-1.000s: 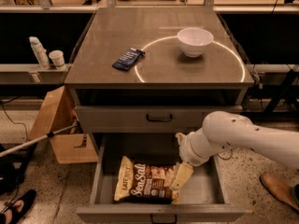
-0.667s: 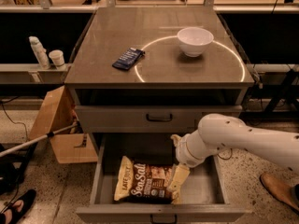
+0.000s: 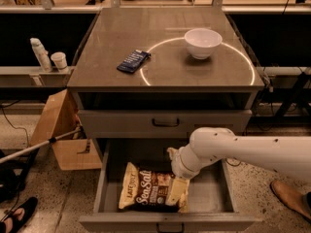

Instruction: Pick brown chip bag from middle drawer and place on counter

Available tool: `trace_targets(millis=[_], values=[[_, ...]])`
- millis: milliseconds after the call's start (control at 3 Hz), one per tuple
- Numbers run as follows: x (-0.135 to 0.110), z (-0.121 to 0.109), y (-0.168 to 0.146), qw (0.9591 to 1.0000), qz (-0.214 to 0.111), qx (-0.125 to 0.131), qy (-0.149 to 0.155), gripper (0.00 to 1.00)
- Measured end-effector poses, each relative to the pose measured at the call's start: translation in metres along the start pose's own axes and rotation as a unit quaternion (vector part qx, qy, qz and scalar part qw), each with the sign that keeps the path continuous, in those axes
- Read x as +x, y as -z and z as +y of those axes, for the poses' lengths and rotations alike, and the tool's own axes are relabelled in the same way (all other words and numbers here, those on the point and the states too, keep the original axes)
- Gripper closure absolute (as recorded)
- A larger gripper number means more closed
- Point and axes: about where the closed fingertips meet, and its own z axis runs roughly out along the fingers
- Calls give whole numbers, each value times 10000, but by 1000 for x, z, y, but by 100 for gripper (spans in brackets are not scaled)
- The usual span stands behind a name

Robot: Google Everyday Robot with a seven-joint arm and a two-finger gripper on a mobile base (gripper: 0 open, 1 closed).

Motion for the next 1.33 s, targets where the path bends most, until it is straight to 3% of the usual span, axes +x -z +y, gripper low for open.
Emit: trace_targets(millis=[667, 1333], values=[[6, 1, -47, 9995, 261, -124, -107, 0], [2, 0, -62, 9993, 274, -222, -104, 0]])
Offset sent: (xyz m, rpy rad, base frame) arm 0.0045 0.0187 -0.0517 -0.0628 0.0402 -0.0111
